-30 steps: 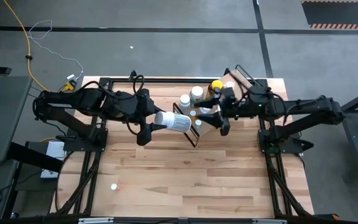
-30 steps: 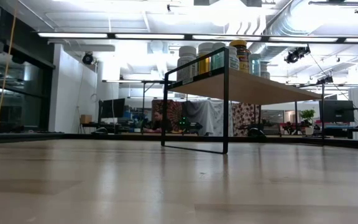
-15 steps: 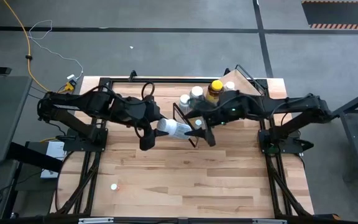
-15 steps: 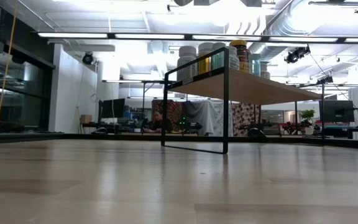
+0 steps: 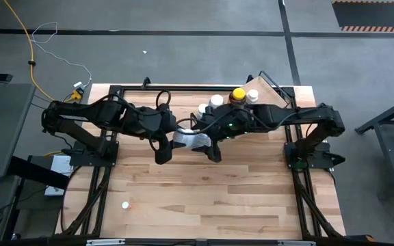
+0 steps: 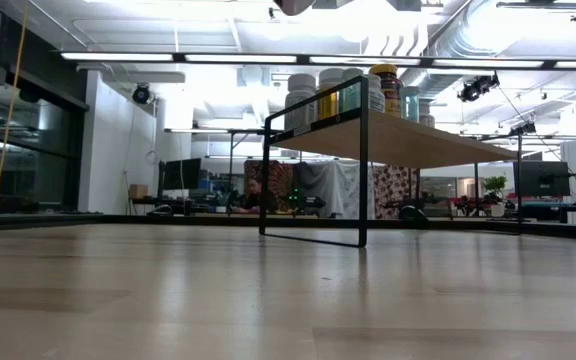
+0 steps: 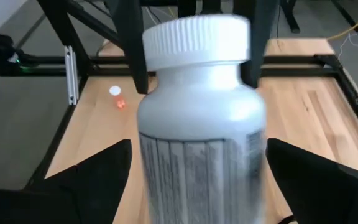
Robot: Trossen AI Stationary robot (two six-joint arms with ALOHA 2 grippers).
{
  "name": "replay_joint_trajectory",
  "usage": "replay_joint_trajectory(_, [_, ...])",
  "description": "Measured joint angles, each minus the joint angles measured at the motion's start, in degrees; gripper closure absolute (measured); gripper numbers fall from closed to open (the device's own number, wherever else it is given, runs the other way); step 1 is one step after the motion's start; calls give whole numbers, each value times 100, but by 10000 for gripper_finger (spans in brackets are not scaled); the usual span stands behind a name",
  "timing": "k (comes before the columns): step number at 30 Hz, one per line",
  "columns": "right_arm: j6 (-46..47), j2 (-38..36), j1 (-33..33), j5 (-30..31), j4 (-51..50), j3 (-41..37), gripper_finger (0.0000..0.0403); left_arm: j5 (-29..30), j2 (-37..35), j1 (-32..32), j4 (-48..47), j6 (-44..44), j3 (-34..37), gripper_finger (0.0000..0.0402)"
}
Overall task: Pick and place medicine bottles onto shelf by color
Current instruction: Put the large white pill bottle on the shelf
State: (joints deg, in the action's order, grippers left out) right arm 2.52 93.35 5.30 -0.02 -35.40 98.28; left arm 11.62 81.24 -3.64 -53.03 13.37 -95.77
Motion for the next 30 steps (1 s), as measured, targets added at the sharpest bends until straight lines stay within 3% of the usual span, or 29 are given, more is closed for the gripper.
replay_joint_trajectory(5, [124, 271, -9, 6, -88, 136, 40, 295, 25, -4, 14, -3, 2, 174])
replay_joint_trajectory(15, [328, 388, -4, 54, -49, 139, 47, 287, 23, -6, 56, -4, 2, 174])
replay_joint_trajectory(24, [408, 382, -5, 71, -78, 139, 122, 136, 23, 0, 65, -3, 2, 156])
replay_joint_trajectory(30, [148, 343, -5, 54, -376, 129, 134, -264, 4, 43, 61, 0, 2, 135])
